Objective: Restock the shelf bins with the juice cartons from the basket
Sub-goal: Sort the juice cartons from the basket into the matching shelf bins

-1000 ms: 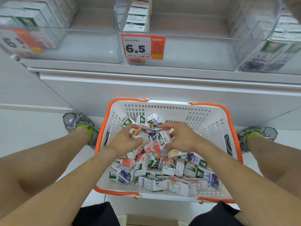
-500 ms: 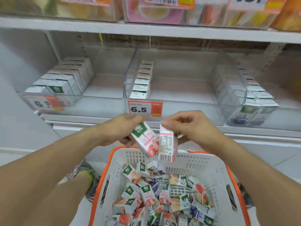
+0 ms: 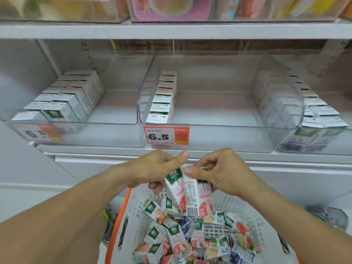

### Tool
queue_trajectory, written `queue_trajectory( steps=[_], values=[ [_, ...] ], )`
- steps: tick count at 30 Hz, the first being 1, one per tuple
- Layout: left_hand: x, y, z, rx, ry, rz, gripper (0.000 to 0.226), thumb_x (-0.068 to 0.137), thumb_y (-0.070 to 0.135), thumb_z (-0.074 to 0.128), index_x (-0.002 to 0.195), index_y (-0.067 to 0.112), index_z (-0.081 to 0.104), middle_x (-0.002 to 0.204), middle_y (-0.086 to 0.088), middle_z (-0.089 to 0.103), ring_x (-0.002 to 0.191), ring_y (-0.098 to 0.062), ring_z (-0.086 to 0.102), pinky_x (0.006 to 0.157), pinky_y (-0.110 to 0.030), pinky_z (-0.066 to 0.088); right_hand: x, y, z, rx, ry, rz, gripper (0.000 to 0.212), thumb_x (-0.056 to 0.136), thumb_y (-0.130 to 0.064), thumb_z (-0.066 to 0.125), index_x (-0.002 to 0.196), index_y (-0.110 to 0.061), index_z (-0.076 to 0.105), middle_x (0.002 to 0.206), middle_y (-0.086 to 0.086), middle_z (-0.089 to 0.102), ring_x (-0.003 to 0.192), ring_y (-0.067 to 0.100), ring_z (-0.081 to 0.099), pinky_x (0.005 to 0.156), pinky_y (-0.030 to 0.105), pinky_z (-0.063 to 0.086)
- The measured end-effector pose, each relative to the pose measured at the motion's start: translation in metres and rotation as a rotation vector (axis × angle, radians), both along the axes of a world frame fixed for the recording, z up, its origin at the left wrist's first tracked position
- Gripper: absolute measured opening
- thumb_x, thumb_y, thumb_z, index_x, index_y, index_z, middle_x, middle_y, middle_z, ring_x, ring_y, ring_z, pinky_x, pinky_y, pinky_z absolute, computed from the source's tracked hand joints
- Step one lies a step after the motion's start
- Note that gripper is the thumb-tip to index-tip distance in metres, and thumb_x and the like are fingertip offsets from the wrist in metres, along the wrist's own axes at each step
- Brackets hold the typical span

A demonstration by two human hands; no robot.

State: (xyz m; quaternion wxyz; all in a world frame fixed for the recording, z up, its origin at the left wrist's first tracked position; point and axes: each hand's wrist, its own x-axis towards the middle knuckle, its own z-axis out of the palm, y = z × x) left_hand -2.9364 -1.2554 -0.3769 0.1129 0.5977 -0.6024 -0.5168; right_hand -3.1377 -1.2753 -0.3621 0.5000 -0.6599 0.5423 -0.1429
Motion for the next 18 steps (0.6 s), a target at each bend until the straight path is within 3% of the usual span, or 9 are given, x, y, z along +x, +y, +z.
queue_trajectory(
  steps=[2,5,10,13,15,18],
  values=[
    [-0.001,-0.005,-0.003,-0.016,-0.062,0.01,0.091,0.076,0.087,0.034,0.092,0.002,0.064,0.058,-0.016,0.056,0.044,-0.023,0.046,0.045,-0.021,0.039,0.002,0.003,0.0,-0.135,0.105,0.018,0.082,0.035,-0.08,0.067,0.096,-0.026,0.076,0.078,-0.01,0.07,0.066,0.001,0.064,0.056,0.016,0.046],
    [-0.004,-0.011,-0.007,-0.046,-0.052,0.008,0.098,0.064,0.092,0.044,0.097,0.001,0.059,0.058,-0.017,0.058,0.044,-0.023,0.048,0.043,-0.021,0.038,0.006,0.009,-0.001,-0.315,0.165,0.036,0.089,0.033,-0.086,0.064,0.102,-0.031,0.074,0.08,-0.015,0.068,0.07,-0.003,0.058,0.06,0.018,0.046],
    [-0.006,-0.011,-0.005,0.004,0.073,0.008,0.086,0.065,0.069,0.069,0.102,-0.008,0.057,0.051,-0.007,0.058,0.042,-0.021,0.051,0.046,-0.027,0.038,0.008,0.017,-0.009,-0.392,0.101,-0.017,0.085,0.036,-0.082,0.075,0.109,-0.041,0.065,0.085,-0.022,0.063,0.08,-0.001,0.058,0.069,0.02,0.049],
    [-0.001,-0.008,-0.004,-0.005,0.065,0.02,0.078,0.067,0.064,0.073,0.1,-0.006,0.06,0.056,-0.014,0.059,0.047,-0.026,0.053,0.046,-0.027,0.038,0.004,0.015,-0.008,-0.287,-0.007,0.042,0.076,0.041,-0.067,0.085,0.108,-0.038,0.064,0.083,-0.018,0.067,0.075,-0.001,0.062,0.068,0.017,0.052],
    [0.004,-0.005,0.0,-0.021,0.076,0.029,0.074,0.066,0.062,0.073,0.097,-0.003,0.061,0.062,-0.017,0.058,0.049,-0.026,0.052,0.048,-0.028,0.037,-0.003,0.009,-0.006,-0.13,-0.109,0.125,0.06,0.057,-0.044,0.093,0.109,-0.03,0.068,0.088,-0.009,0.072,0.075,0.004,0.067,0.067,0.026,0.058],
    [0.007,-0.001,0.008,-0.042,0.145,0.039,0.071,0.066,0.058,0.068,0.095,-0.007,0.059,0.065,-0.015,0.056,0.049,-0.024,0.048,0.048,-0.029,0.034,-0.012,0.004,0.0,0.075,-0.241,0.22,0.031,0.076,-0.022,0.084,0.105,-0.02,0.073,0.092,0.0,0.075,0.078,0.021,0.072,0.059,0.026,0.056]
  ],
)
